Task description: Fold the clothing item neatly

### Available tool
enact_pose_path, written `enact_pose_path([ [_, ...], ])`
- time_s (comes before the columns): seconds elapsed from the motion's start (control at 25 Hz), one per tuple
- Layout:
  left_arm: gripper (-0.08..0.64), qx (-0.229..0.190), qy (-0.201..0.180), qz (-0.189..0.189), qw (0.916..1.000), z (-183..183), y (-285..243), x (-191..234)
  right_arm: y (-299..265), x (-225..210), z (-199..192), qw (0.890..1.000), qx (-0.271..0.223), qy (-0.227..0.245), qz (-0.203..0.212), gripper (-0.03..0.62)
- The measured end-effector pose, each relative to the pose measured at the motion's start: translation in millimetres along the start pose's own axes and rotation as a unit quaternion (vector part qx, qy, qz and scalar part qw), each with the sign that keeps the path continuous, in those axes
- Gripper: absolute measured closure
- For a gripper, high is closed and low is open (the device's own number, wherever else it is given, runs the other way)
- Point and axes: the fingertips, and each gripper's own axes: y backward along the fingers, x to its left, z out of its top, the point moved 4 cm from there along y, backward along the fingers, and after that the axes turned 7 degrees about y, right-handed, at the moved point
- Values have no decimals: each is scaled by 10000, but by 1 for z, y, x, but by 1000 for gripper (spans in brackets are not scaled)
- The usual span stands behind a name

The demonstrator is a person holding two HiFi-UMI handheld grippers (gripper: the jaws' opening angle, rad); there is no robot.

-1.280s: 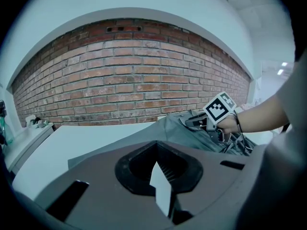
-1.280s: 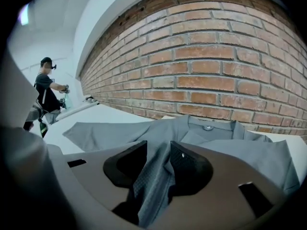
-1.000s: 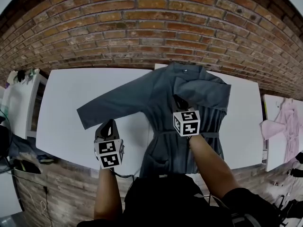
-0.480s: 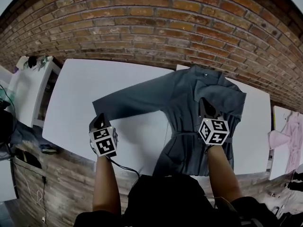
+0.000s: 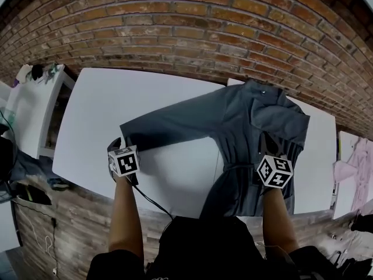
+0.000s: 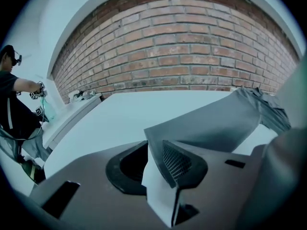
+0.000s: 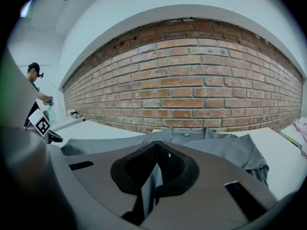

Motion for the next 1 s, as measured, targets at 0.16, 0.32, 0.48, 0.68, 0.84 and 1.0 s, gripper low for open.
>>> enact_pose_path([
  [0.16,480,161,113,-51,9998,-2,-17,5,2,10,-4,9995,113,298,39,591],
  [0.32,480,401,185,-67,9990,-5,-26,2,8,12,-5,9988,173,461,63,591],
  [0.48,472,659,332,16,9973,-13,-35,5,15,8,-6,9987,197,474,11,591],
  [0.68,480,591,595,-72,9965,-17,-41,8,21,4,-10,9985,244,496,-56,591],
  [0.84,525,598,583,-54,9965,-18,-42,1,25,8,-15,9988,270,418,-36,591],
  [1.0,543,608,159,153,9979,-14,-38,-6,31,20,-19,9976,295,608,114,591],
])
